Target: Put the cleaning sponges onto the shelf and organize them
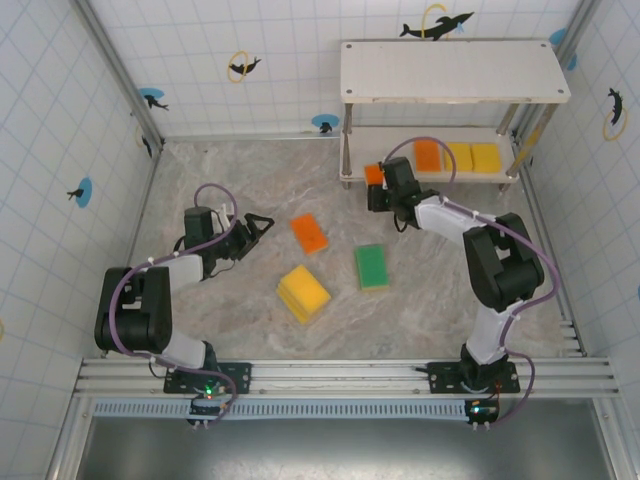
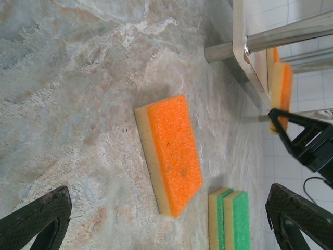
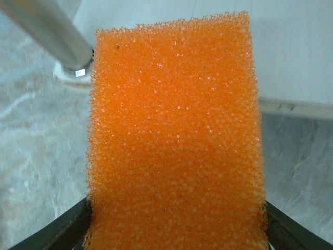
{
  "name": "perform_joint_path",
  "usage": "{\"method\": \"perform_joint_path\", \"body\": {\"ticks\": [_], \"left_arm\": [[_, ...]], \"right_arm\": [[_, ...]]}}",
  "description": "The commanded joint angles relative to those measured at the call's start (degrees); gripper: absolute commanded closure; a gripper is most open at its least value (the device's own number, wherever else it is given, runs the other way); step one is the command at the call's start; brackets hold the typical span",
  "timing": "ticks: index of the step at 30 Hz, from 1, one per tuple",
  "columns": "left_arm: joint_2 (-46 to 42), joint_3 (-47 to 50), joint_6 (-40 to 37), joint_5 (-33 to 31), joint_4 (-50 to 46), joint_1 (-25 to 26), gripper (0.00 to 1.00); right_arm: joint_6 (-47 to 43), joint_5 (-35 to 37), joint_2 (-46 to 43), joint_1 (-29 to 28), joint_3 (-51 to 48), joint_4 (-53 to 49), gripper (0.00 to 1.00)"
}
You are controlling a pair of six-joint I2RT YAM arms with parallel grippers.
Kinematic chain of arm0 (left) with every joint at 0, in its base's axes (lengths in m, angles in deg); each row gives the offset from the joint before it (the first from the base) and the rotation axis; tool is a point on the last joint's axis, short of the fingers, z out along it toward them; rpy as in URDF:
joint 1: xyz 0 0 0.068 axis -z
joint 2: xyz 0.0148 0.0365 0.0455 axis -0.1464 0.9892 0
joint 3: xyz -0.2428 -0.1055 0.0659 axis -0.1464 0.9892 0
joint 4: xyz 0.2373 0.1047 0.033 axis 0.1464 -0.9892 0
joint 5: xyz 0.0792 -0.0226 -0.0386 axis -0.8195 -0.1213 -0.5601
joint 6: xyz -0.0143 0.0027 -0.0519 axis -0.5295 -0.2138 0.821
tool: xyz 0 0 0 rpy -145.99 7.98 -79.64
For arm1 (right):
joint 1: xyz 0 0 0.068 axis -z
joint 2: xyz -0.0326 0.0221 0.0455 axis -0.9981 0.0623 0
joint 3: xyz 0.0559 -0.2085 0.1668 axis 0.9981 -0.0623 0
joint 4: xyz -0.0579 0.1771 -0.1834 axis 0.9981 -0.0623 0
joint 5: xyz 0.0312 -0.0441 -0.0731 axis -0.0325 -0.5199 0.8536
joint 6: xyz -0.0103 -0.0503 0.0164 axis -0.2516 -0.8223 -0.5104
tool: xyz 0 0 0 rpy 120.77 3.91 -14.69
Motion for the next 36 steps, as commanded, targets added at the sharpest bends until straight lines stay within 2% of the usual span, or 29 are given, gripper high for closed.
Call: {"method": "perform_joint_path", "body": {"ticks": [1,13,22,36], "left_arm": [[-1.0,-0.8,-1.4,0.9,-0.8,0.3,0.02],[-2.3,-0.4,-1.8,0.7,-1.5,0.4,0.03],[-2.2,0.0,-1.7,1.1,-0.9,0.3,0.02],[-1.3,0.0,-1.8,1.2,-0.6,0.3,0.03]], "right_arm": [[0.1,0.8,1.6,1.0,4.8,0.6,0.33],[0.7,1.1,8.9,5.4,16.6,-3.7,0.32],[1.0,2.1,13.9,6.7,23.3,-6.9,0.32],[2.1,1.1,16.8,8.8,25.8,-7.7,0.32]]}}
